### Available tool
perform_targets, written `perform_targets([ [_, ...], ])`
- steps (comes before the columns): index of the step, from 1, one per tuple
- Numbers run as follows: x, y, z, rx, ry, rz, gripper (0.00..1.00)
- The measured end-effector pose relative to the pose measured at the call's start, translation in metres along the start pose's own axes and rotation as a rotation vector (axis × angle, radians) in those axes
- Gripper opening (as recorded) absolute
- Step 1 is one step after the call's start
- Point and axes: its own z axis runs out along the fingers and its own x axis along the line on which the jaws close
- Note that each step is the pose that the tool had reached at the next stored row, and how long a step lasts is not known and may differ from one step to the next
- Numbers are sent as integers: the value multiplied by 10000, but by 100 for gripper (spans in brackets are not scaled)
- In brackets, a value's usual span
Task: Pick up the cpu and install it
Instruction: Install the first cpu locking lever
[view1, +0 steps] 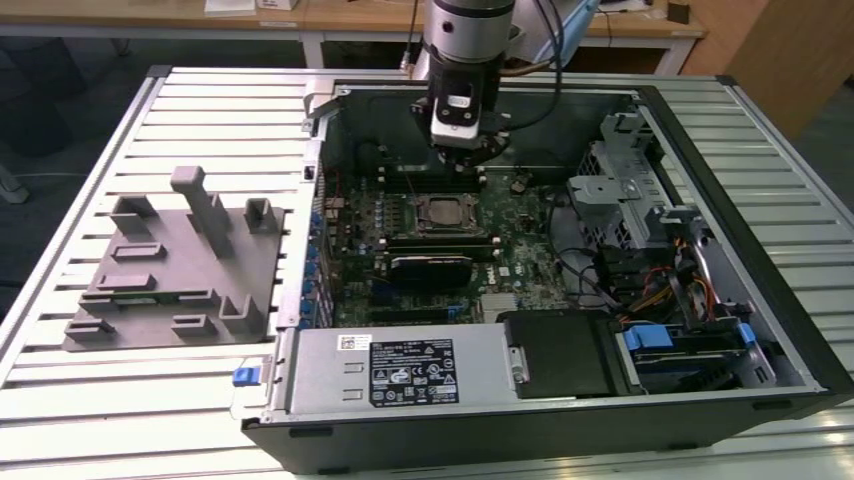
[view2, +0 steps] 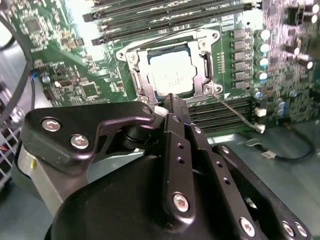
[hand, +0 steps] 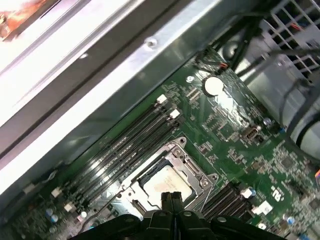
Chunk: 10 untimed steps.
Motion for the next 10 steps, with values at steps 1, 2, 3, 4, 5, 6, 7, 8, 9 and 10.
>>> perform_targets([
  [1, 0, 0, 0, -2, 1, -178, 11],
  [2, 0, 0, 1, -5, 1, -358, 11],
  [3, 0, 0, 2, -8, 1, -539, 11],
  [4, 0, 0, 2, -10, 1, -717, 11],
  [5, 0, 0, 3, -13, 2, -899, 11],
  [6, 0, 0, 4, -15, 2, -1087, 11],
  [7, 0, 0, 5, -18, 2, -1269, 11],
  [8, 0, 0, 5, -21, 2, -1448, 11],
  [9, 0, 0, 6, -23, 3, -1627, 11],
  [10, 0, 0, 7, -26, 4, -1808, 11],
])
